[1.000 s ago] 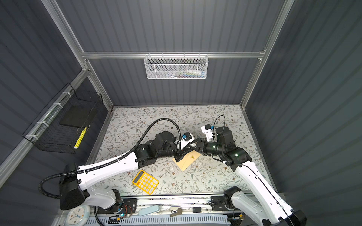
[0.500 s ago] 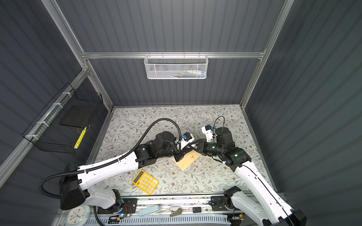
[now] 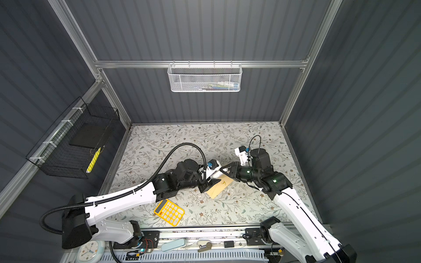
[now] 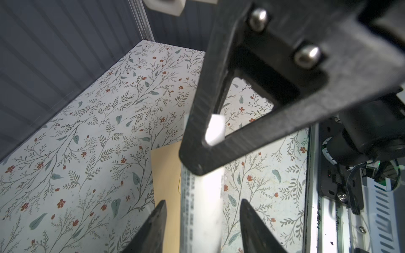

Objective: Place the letter into the envelope and seal it

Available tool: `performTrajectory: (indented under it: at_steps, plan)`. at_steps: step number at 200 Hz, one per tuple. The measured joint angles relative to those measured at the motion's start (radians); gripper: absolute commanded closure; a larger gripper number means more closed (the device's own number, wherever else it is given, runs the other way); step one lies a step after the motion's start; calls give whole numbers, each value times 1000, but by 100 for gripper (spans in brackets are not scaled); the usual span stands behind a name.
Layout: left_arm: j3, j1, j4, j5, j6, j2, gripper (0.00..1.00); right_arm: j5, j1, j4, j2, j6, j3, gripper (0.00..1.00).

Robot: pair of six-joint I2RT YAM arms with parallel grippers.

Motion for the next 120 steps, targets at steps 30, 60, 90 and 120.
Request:
performTrajectory:
  at_steps: [30, 60, 90, 120]
  plan:
    - [0, 0, 2, -1, 0, 0, 50, 0, 0, 0, -3, 0, 0, 91]
    - [0, 0, 15, -1, 0, 0, 56, 0, 0, 0, -5, 0, 0, 92]
    - [0, 0, 18, 0, 0, 0, 63, 0, 0, 0, -10, 1, 0, 92]
    - [0, 0, 23, 5, -4, 0, 74, 3, 0, 0, -15, 8, 0, 92]
